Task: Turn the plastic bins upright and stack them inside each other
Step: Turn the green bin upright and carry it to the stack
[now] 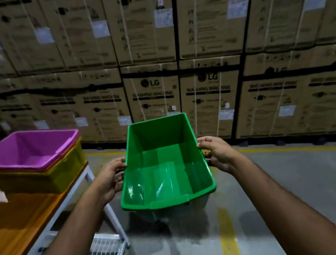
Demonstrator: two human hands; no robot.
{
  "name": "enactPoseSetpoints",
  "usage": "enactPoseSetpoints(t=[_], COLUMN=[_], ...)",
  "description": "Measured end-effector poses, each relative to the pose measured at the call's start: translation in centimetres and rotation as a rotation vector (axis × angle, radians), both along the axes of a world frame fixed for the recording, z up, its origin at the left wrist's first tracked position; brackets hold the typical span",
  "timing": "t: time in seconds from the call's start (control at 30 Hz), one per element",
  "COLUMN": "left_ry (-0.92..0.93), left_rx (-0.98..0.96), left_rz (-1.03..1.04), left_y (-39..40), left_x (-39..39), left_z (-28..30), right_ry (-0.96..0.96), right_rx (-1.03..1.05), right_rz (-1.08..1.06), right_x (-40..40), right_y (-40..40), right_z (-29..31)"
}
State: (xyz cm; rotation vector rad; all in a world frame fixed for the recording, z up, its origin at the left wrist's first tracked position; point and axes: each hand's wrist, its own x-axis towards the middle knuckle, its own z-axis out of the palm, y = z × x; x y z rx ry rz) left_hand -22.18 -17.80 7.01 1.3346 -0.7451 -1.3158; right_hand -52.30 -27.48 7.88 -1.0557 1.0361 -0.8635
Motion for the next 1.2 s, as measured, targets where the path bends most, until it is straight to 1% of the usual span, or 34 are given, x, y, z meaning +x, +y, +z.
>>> enactPoseSetpoints(t=[0.1, 0.17, 0.33, 0.5, 0.63, 0.8, 1.0, 1.1, 1.2], left_ry=[0.007, 0.026, 0.053, 0.013, 0.029, -0.036, -0.035, -0.061, -0.068], left_rx=[-0.041, -0.075, -0.137, -0.160, -0.219, -0.235, -0.214, -0.204, -0.181], left_rz=[0.076, 0.161, 0.346, 0.483, 0.569, 0.715, 0.896, 0.972, 1.050], left_y=[-2.9, -4.0, -5.7, -5.6, -5.6, -4.9, -3.2, -3.0, -3.1], left_x=[1.3, 2.8, 7.0, 12.7, 17.6, 21.9, 26.2, 27.9, 28.9], left_z=[2.2, 3.6, 6.9, 9.6, 11.8, 12.9, 13.4, 13.3, 13.0], right_ry=[-0.044, -0.060, -0.116, -0.175, -0.197, -0.209, -0.168, -0.157, -0.100], right_rx=[-0.034, -0.055, -0.093, -0.111, -0.130, -0.117, -0.094, -0.107, -0.135], right_rz=[0.112, 0.172, 0.321, 0.449, 0.577, 0.741, 0.914, 0.991, 1.064], right_x=[1.9, 4.4, 12.0, 20.5, 27.9, 36.6, 47.7, 52.2, 55.9], right_y=[-5.8, -9.3, -15.5, -19.6, -21.4, -22.7, -24.8, -25.3, -25.7], right_z=[2.2, 3.6, 5.8, 8.2, 11.0, 13.4, 12.7, 12.3, 11.4])
